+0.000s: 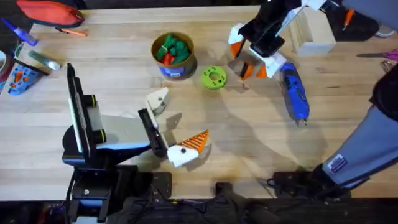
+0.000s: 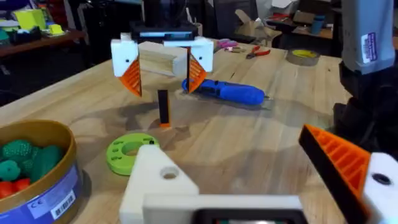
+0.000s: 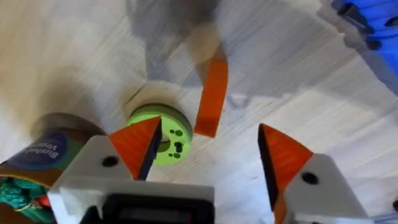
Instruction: Pick up the gripper from the table and insert it into the empty holder that is missing its gripper. Then pick up a screw, insert it into the mounting hole, and use the screwdriver to tighten it. Finally, clean up the table by picking up the vegetable and placing it into the bucket.
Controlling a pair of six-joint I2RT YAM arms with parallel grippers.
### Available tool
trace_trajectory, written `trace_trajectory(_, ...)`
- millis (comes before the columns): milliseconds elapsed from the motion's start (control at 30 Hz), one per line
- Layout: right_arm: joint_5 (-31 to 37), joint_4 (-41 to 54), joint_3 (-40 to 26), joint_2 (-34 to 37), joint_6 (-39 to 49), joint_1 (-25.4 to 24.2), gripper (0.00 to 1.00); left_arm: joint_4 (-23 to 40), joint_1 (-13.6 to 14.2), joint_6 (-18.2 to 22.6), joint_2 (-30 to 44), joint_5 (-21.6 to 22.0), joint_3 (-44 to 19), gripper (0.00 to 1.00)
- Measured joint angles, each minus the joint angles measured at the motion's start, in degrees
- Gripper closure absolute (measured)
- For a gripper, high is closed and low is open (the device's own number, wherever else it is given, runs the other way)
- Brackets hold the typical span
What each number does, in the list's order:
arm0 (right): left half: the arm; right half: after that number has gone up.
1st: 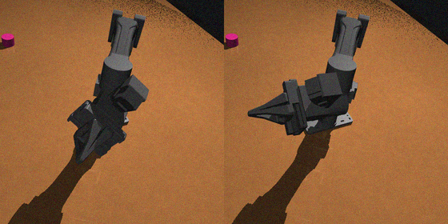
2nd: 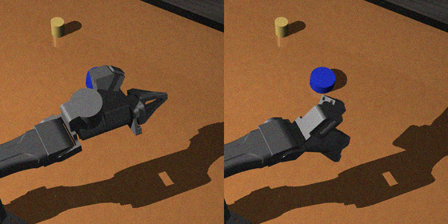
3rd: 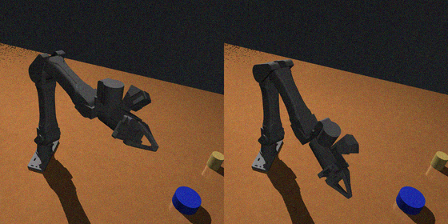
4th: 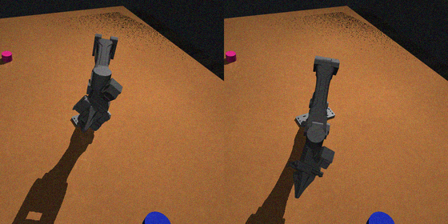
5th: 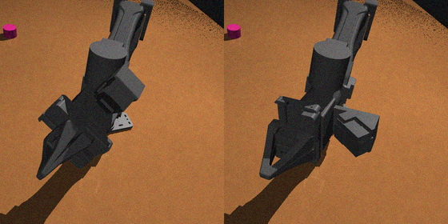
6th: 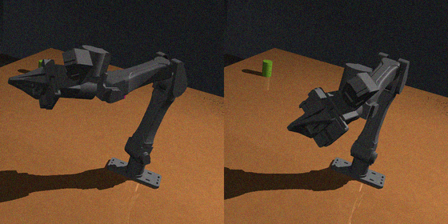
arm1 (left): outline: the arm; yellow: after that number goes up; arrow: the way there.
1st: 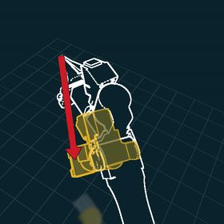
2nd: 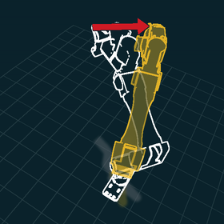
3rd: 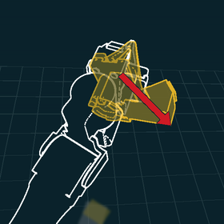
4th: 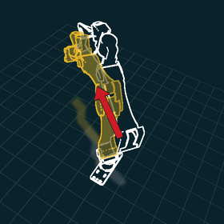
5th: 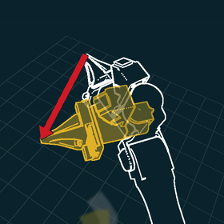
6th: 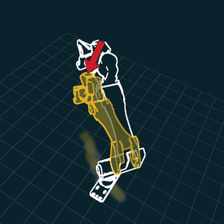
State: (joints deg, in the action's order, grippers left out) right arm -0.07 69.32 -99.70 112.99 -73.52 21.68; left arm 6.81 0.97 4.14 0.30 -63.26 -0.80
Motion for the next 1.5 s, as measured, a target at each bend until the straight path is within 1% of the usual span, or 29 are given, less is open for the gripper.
trace_trajectory(367, 2.44, 0.13, 0.00, 0.23, -0.23, 1.08, 0.180, 0.00, 0.00, 0.00, 0.00, 0.00, 0.00, 0.014)
trace_trajectory(633, 5.21, -0.54, 0.00, 2.52, -1.04, 1.19, 0.256, 0.00, 0.00, 0.00, 0.00, 0.00, 0.00, 0.014)
trace_trajectory(667, 6.29, -1.41, 0.00, 2.58, -1.32, 1.42, 0.342, 0.00, 0.00, 0.00, 0.00, 0.00, 0.00, 0.014)
trace_trajectory(833, 6.48, -2.19, 0.00, 2.58, -1.62, 2.03, 0.410, 0.00, 0.00, 0.00, 0.00, 0.00, 0.00, 0.014)
trace_trajectory(1133, 6.49, -2.48, 0.00, 2.58, -1.99, 2.20, 0.479, 0.00, 0.00, 0.00, 0.00, 0.00, 0.00, 0.014)
trace_trajectory(1367, 6.50, -2.89, 0.13, 2.58, -3.11, 2.20, 0.572, 0.00, 0.00, 0.00, 0.00, 0.00, 0.00, 0.015)
trace_trajectory(1500, 6.28, -2.55, 0.34, 2.59, -7.71, 2.20, 0.606, 0.00, 0.00, 0.02, 0.00, -0.01, 0.00, 0.015)
